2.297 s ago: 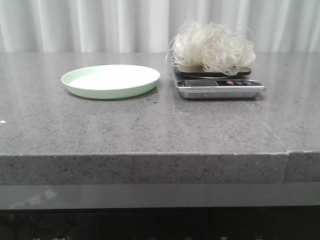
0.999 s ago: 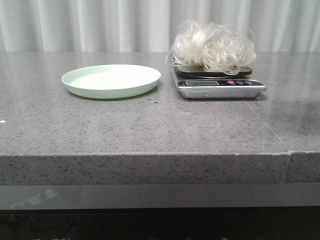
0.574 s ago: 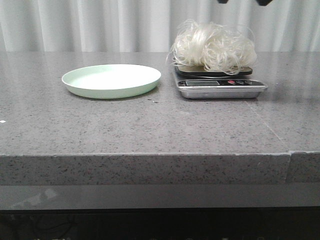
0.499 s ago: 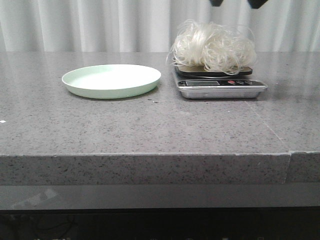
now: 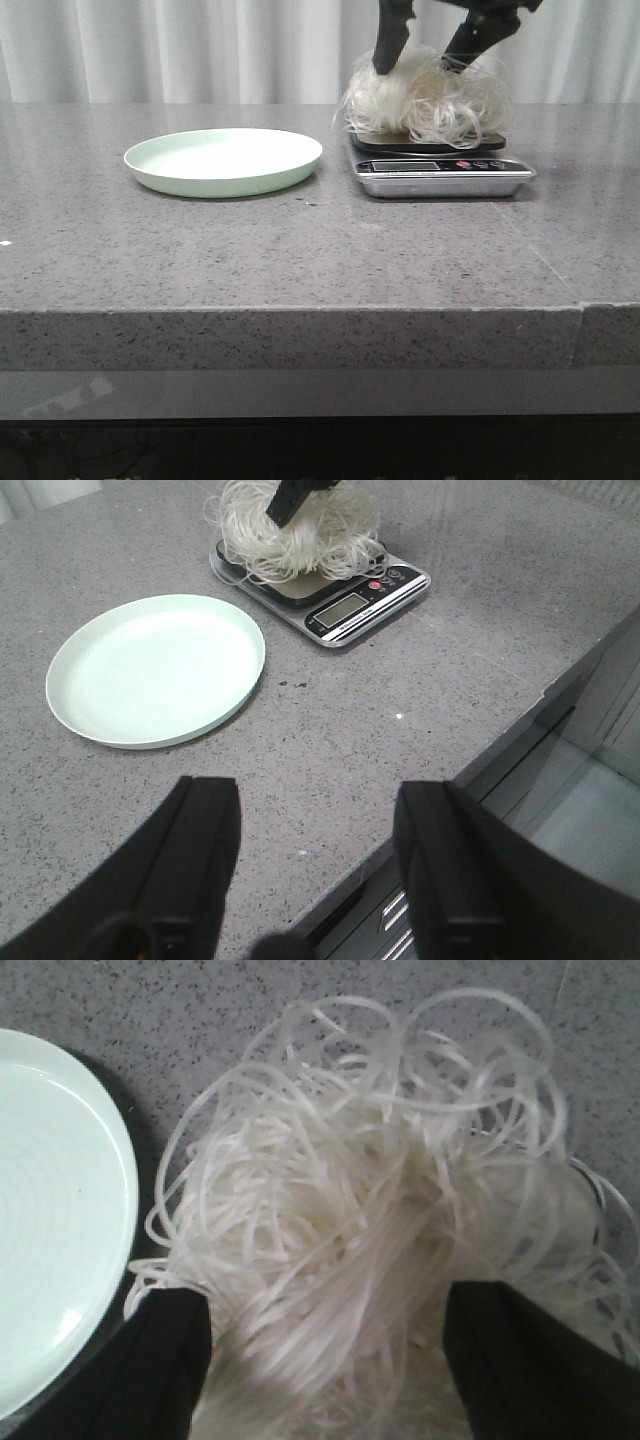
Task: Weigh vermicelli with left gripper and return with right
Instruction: 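Lower the right gripper onto the vermicelli on the scale and close it, then lift the vermicelli with the right gripper and carry it over the plate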
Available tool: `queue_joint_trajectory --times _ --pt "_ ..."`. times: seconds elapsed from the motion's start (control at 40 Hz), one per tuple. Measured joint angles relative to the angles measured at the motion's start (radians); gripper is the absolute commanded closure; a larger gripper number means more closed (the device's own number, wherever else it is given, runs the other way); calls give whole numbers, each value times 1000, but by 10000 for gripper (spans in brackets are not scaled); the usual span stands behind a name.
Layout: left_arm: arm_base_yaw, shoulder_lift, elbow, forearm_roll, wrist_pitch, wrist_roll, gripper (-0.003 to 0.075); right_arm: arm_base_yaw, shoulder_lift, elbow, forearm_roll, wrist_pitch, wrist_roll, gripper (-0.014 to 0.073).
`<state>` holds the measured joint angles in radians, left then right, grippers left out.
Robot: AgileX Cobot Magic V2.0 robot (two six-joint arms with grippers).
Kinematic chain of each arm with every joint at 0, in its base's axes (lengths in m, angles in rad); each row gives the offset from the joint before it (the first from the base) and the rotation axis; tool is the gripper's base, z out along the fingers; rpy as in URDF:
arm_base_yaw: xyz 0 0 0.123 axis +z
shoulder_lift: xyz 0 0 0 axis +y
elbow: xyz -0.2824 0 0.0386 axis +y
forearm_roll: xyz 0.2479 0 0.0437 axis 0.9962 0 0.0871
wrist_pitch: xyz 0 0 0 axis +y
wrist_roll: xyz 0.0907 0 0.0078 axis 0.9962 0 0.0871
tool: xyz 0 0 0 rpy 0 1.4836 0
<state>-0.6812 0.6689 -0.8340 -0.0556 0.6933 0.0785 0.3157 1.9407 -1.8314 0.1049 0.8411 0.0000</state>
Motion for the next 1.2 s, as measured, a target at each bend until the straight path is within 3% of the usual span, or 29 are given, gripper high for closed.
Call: queue_joint_trajectory --times 0.1,0.275,0.424,0.849,1.199 --pt "0 0 0 0 -2 0 280 0 13 -2 0 0 0 29" --pt "0 0 0 0 -2 0 280 2 14 -4 2 2 0 275" --pt "0 0 0 2 -2 0 280 2 14 -6 4 2 0 412" --pt "0 0 0 14 -2 0 280 12 -32 -21 -4 30 0 413" --pt "0 0 0 16 -2 0 280 103 -68 -275 -8 103 0 413"
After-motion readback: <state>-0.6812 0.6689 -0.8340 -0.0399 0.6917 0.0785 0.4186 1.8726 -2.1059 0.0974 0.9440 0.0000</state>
